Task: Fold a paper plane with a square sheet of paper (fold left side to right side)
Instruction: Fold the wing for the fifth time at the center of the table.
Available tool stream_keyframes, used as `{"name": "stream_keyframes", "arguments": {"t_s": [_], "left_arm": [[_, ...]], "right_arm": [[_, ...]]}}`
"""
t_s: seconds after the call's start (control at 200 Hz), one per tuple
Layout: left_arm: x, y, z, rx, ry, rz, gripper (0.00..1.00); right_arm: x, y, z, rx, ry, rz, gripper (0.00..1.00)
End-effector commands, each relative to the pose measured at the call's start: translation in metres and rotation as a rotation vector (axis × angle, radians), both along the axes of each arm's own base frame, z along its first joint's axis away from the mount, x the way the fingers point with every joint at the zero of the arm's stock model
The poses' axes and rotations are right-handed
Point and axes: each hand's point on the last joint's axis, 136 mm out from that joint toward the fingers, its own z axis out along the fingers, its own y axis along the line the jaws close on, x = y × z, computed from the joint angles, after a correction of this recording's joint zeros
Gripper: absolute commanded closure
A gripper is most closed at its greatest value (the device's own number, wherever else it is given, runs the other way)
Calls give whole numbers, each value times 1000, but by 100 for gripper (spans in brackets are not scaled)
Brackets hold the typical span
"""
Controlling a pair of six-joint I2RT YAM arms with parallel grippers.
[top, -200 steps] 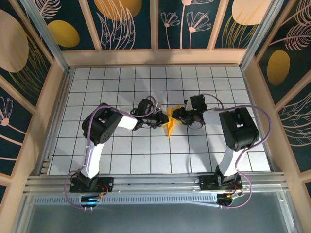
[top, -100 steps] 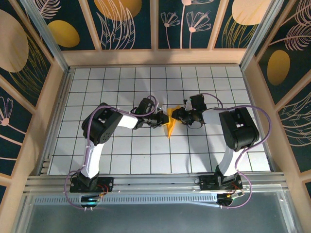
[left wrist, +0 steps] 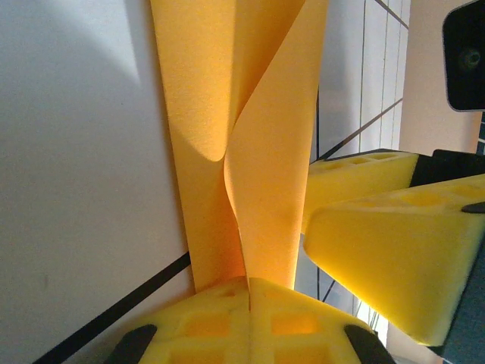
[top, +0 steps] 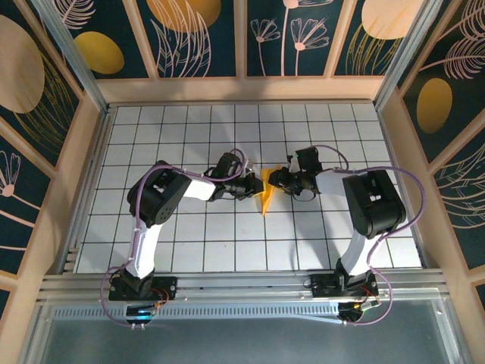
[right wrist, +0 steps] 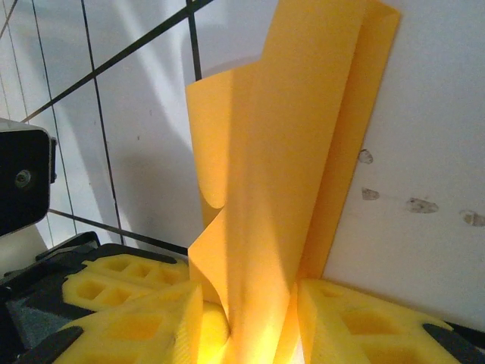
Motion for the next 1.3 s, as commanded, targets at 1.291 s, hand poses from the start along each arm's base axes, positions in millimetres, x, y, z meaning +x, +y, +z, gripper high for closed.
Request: {"name": "stream_keyframes", "arguments": {"t_s": [1.291], "left_arm": [[7,52,-61,270,49,175,100]], "right_arm": [[8,-5,-18,-55,19,16,89]]}}
